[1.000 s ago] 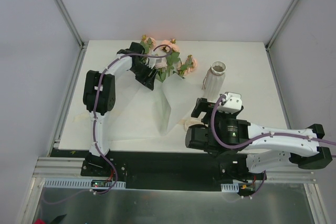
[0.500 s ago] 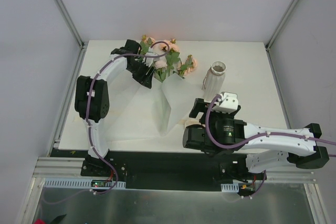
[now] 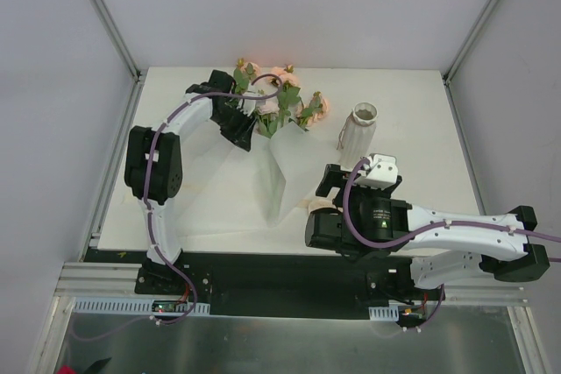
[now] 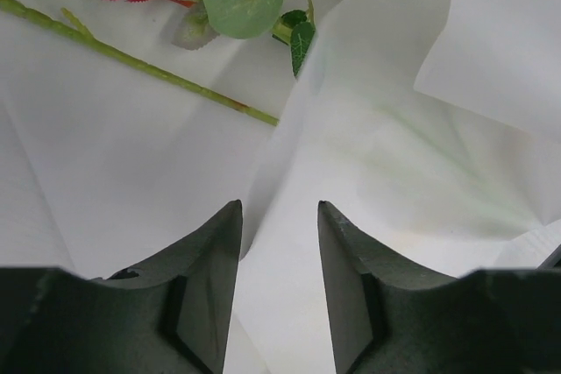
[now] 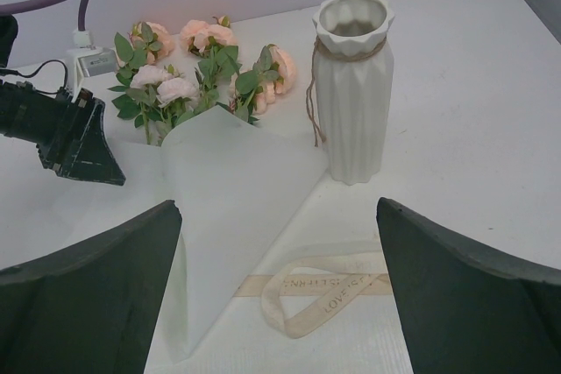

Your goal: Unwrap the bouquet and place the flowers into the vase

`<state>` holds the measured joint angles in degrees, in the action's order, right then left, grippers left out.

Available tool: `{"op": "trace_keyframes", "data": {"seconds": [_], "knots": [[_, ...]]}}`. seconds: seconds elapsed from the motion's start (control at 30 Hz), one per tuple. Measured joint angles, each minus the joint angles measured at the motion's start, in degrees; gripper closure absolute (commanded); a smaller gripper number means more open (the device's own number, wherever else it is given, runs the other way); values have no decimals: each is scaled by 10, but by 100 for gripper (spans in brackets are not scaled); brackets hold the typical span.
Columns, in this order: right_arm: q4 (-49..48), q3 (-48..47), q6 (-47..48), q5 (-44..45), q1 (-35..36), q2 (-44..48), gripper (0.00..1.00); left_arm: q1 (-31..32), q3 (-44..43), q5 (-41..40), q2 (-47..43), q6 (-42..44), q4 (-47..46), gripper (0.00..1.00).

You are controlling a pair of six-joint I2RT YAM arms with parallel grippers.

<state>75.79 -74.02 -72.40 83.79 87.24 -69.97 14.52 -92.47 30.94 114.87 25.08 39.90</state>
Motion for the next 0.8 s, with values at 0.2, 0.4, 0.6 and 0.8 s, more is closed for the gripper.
{"op": "trace_keyframes", "data": {"seconds": [0.2,0.4,0.6,0.8], "knots": [[0,0,0,0,0,0,3,0,-1,-12,2,-1,-6,100],[0,-12,4,0,0,0,3,0,-1,-20,2,-2,-17,100],[1,-52,29,0,0,-6,3,9,29,-20,-49,-2,-17,100],[1,-110,68,0,-7,-17,3,63,67,-5,-213,2,3,100]]}}
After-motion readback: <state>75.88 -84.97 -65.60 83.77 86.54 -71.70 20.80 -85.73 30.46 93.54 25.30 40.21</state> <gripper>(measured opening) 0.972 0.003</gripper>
